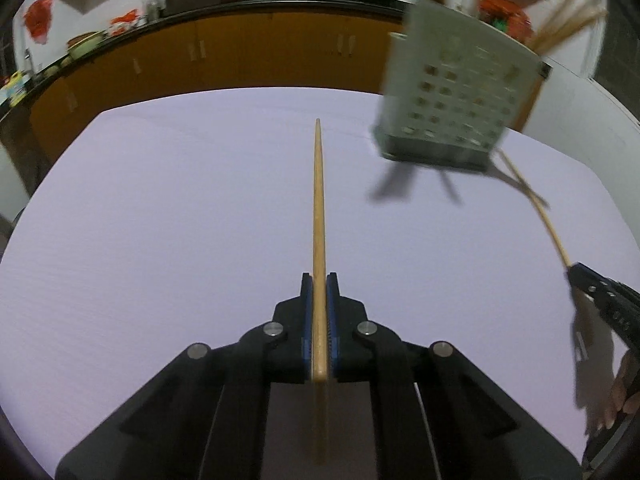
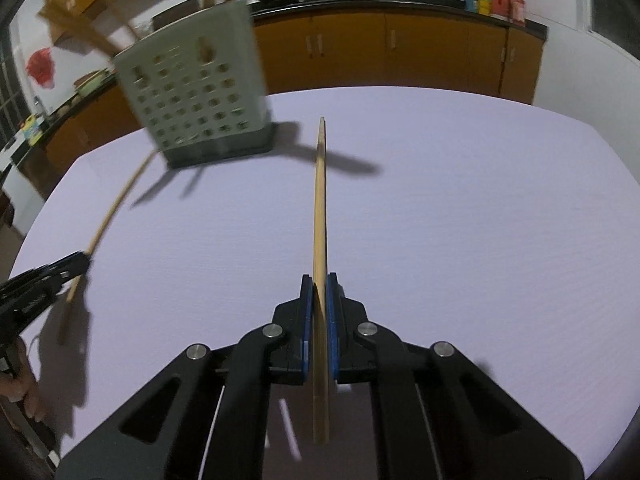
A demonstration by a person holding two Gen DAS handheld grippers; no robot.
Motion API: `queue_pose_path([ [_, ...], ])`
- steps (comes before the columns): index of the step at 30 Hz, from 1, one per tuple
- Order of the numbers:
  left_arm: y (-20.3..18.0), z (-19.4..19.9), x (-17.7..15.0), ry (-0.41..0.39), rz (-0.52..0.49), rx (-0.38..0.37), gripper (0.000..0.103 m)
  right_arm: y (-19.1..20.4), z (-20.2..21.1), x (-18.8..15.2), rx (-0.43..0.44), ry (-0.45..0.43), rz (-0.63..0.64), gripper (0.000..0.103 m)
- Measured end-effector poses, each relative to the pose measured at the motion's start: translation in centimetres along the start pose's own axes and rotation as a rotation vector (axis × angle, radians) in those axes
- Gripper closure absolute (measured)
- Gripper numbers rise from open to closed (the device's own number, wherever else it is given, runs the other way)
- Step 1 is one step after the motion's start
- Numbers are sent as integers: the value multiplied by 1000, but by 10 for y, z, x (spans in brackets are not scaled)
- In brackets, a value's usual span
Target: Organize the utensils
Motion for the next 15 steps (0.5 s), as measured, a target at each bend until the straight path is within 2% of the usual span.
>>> queue_pose_path([
  [3,10,-4,7,2,27,6,95,-5,-6,8,-21,-3,2,95],
  [8,13,-6,12,-3,16,6,94,-4,-13,15,-36,5,30,95],
  [15,17,-9,14,0,33,-19,93,-7,-14,16,-23,6,21,95],
])
Point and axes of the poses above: each gripper's, at about its wrist camera, not at the fingertips, and z roughly against the way its jaws point, y to its left, x to its top, the point moved 3 cm from there along -z, roughly the way its jaws point, and after that the axes turned 6 degrees about x, right-handed, at the moved point
